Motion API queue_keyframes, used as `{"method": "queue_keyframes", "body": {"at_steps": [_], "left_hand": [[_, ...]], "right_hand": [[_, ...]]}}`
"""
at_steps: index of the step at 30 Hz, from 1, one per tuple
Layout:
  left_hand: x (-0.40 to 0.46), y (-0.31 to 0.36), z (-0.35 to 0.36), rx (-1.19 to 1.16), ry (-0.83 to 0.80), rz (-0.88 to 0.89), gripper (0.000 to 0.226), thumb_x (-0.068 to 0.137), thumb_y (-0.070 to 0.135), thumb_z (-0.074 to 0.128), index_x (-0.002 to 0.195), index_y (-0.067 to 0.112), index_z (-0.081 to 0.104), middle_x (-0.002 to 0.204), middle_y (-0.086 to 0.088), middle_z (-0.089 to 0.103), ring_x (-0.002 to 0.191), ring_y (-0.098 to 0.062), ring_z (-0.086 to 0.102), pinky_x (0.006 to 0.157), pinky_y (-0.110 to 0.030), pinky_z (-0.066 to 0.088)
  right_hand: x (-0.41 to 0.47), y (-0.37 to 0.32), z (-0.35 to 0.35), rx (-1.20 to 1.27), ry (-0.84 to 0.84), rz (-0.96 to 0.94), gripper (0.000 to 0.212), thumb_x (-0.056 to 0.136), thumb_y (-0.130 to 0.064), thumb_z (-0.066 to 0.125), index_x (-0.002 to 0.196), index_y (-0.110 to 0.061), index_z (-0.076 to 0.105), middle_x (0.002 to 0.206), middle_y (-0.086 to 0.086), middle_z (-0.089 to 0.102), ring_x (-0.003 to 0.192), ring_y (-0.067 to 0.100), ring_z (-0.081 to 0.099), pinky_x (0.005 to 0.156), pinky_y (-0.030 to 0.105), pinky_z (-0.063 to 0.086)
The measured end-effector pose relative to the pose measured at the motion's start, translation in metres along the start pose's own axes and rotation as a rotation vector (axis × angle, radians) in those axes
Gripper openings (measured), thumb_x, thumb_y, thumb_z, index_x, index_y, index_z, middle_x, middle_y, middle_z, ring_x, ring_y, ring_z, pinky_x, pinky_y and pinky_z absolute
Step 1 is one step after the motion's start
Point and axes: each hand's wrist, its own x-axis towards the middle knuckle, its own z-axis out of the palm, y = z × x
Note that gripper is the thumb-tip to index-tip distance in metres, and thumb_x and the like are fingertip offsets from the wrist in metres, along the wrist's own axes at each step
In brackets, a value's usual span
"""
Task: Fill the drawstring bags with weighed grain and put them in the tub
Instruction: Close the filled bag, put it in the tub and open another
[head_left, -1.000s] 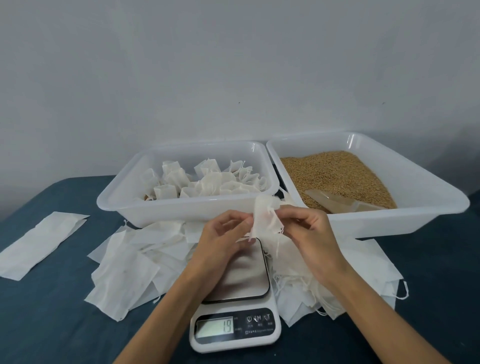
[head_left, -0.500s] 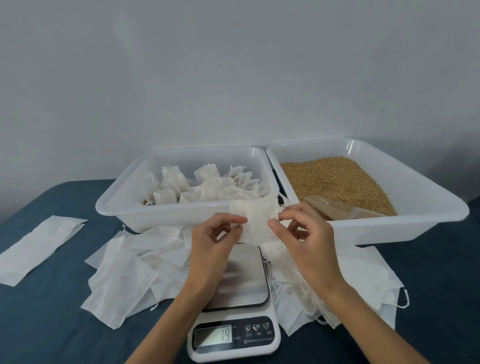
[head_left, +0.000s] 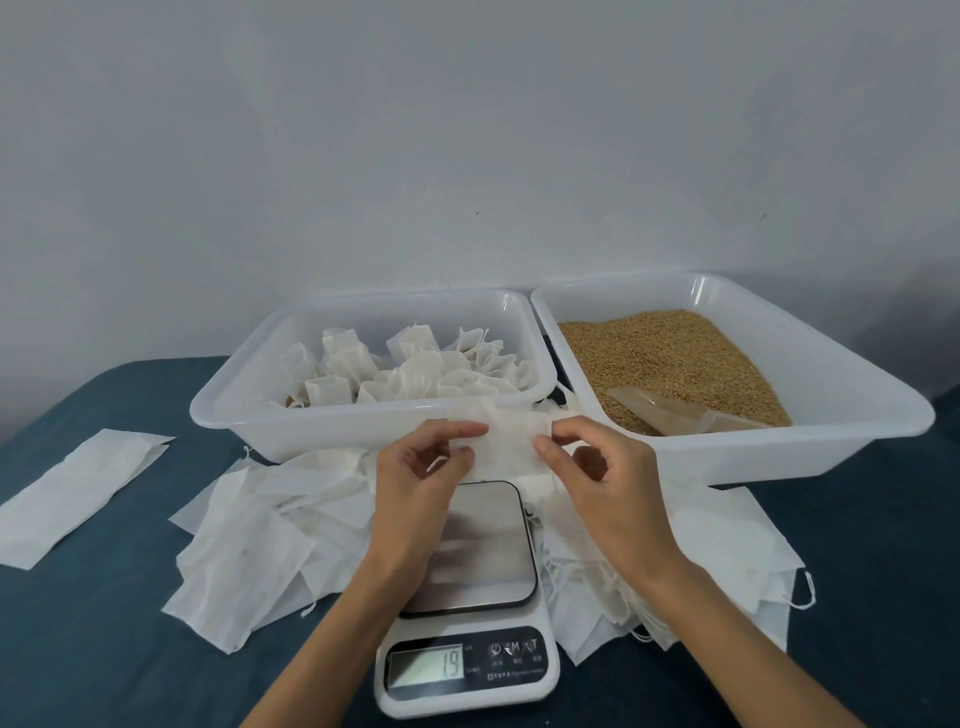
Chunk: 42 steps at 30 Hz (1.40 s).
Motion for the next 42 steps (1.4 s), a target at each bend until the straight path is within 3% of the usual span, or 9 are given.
{"method": "queue_keyframes", "body": {"at_steps": [9, 14, 18, 22, 25, 30, 33, 37, 42], "left_hand": [[0.0028, -0.0054, -0.0029, -0.203, -0.069, -0.194, 0.019, 0.086, 0.008, 0.072, 0.101, 0.014, 0.082, 0.086, -0.006, 0.073, 0.088, -0.024, 0.064, 0.088, -0.037, 0.053], [0.0039, -0.0079, -0.0044, -0.112, -0.028, -0.162, 0.02, 0.095, 0.004, 0.07, 0.102, 0.018, 0.083, 0.101, -0.003, 0.079, 0.094, -0.012, 0.067, 0.089, -0.027, 0.052], [0.0033, -0.0078, -0.0047, -0.095, -0.033, -0.162, 0.024, 0.095, -0.001, 0.068, 0.099, 0.017, 0.083, 0.091, 0.0, 0.078, 0.081, -0.007, 0.064, 0.073, -0.016, 0.051], [0.0048, -0.0095, -0.0068, -0.121, 0.004, -0.163, 0.024, 0.096, -0.004, 0.065, 0.101, 0.013, 0.082, 0.097, -0.008, 0.077, 0.091, -0.019, 0.064, 0.088, -0.035, 0.051], [0.0058, -0.0099, -0.0073, -0.129, 0.023, -0.168, 0.025, 0.096, -0.005, 0.066, 0.101, 0.013, 0.082, 0.098, -0.009, 0.077, 0.093, -0.021, 0.064, 0.093, -0.037, 0.049], [0.0056, -0.0094, -0.0074, -0.12, 0.014, -0.196, 0.028, 0.097, -0.004, 0.064, 0.101, 0.016, 0.084, 0.105, -0.015, 0.078, 0.096, -0.024, 0.068, 0.096, -0.043, 0.052], [0.0071, -0.0082, -0.0081, -0.149, 0.034, -0.221, 0.03, 0.097, -0.006, 0.062, 0.1, 0.014, 0.084, 0.108, -0.019, 0.077, 0.096, -0.03, 0.065, 0.097, -0.049, 0.051], [0.0076, -0.0056, -0.0087, -0.14, 0.022, -0.207, 0.022, 0.099, 0.002, 0.064, 0.102, 0.013, 0.083, 0.096, -0.008, 0.075, 0.089, -0.018, 0.061, 0.088, -0.034, 0.049], [0.0033, -0.0048, -0.0073, -0.091, -0.05, -0.202, 0.019, 0.098, 0.005, 0.067, 0.106, 0.016, 0.081, 0.093, 0.002, 0.076, 0.085, -0.009, 0.064, 0.075, -0.018, 0.051]], "right_hand": [[0.0001, -0.0002, -0.0016, 0.206, -0.188, 0.084, 0.01, 0.099, -0.034, 0.065, 0.099, -0.028, 0.073, 0.101, -0.004, 0.077, 0.042, 0.027, 0.06, 0.047, 0.022, 0.045], [0.0016, 0.0057, -0.004, 0.271, -0.143, 0.158, 0.047, 0.097, -0.046, 0.065, 0.073, -0.007, 0.055, 0.072, 0.017, 0.07, 0.039, 0.031, 0.062, 0.04, 0.027, 0.032], [0.0012, 0.0032, -0.0029, 0.246, -0.212, 0.13, 0.035, 0.095, -0.046, 0.067, 0.082, -0.015, 0.071, 0.077, 0.007, 0.071, 0.046, 0.029, 0.065, 0.044, 0.031, 0.037], [-0.001, 0.0021, -0.0001, 0.218, -0.202, 0.119, 0.04, 0.101, -0.038, 0.06, 0.063, -0.028, 0.055, 0.055, -0.011, 0.058, 0.043, 0.029, 0.066, 0.04, 0.025, 0.034], [-0.0008, 0.0044, -0.0027, 0.249, -0.17, 0.15, 0.047, 0.1, -0.042, 0.06, 0.062, -0.018, 0.048, 0.05, -0.004, 0.04, 0.043, 0.031, 0.066, 0.04, 0.029, 0.03], [-0.0008, 0.0007, -0.0027, 0.215, -0.244, 0.084, 0.054, 0.093, -0.052, 0.066, 0.091, 0.002, 0.069, 0.09, 0.031, 0.064, 0.053, 0.027, 0.068, 0.048, 0.033, 0.038], [-0.0025, -0.001, -0.0014, 0.153, -0.241, 0.062, 0.045, 0.098, -0.043, 0.064, 0.076, -0.003, 0.063, 0.068, 0.024, 0.056, 0.051, 0.024, 0.069, 0.047, 0.027, 0.036], [-0.0034, 0.0015, -0.0007, 0.129, -0.175, 0.081, 0.047, 0.101, -0.036, 0.061, 0.063, -0.017, 0.042, 0.051, 0.005, 0.034, 0.046, 0.024, 0.069, 0.041, 0.026, 0.03], [-0.0059, 0.0015, 0.0027, 0.122, -0.172, 0.068, 0.049, 0.101, -0.041, 0.06, 0.065, -0.012, 0.043, 0.05, 0.008, 0.037, 0.045, 0.022, 0.068, 0.04, 0.028, 0.031]]}}
